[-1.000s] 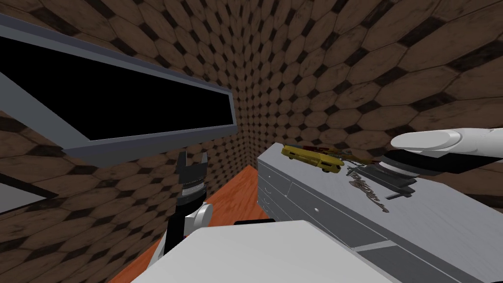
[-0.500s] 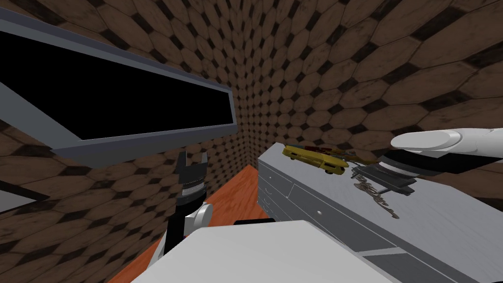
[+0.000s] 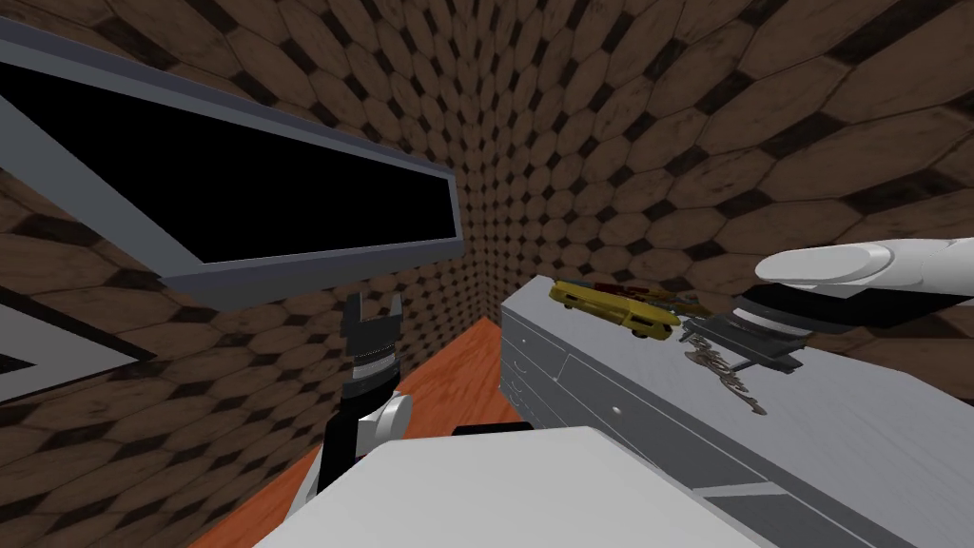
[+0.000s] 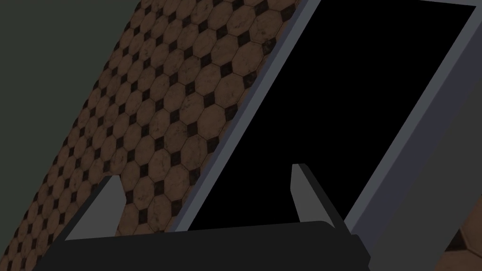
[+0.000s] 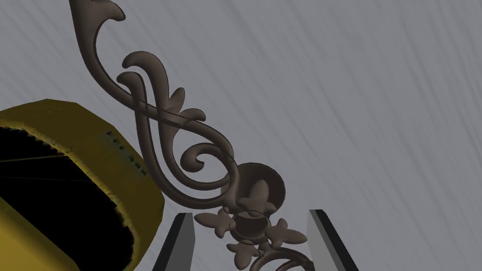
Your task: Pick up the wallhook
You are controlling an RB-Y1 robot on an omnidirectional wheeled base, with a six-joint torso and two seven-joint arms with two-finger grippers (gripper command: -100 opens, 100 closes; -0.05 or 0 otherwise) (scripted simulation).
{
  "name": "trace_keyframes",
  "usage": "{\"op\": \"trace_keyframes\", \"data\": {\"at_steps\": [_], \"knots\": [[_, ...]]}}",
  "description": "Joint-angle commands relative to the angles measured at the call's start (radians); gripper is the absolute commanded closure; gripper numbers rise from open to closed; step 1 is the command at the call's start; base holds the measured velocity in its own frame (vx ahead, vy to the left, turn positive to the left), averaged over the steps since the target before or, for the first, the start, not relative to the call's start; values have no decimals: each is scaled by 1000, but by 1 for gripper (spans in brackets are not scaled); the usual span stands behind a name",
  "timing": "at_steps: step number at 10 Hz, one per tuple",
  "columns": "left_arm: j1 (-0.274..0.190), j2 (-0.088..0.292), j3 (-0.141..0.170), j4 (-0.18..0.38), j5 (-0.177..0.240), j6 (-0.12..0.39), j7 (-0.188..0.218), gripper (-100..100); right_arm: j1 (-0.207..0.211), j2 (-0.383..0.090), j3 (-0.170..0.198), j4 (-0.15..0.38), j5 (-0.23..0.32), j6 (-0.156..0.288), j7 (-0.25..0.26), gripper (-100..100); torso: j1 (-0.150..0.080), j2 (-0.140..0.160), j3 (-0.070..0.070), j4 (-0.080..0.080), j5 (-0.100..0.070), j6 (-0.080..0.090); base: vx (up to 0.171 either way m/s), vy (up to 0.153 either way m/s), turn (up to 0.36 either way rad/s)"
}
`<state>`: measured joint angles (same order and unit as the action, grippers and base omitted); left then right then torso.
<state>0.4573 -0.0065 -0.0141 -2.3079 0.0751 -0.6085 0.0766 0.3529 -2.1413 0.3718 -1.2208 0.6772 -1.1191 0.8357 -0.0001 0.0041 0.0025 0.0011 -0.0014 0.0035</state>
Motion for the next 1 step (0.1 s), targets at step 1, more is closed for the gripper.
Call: {"op": "trace_keyframes", "data": {"at_steps": [1], "knots": [[0, 0, 0, 0, 0, 0, 0, 0, 0, 0, 0, 0, 0, 0, 0, 0, 0, 0, 0, 0, 0, 0, -6, -4, -5]]}}
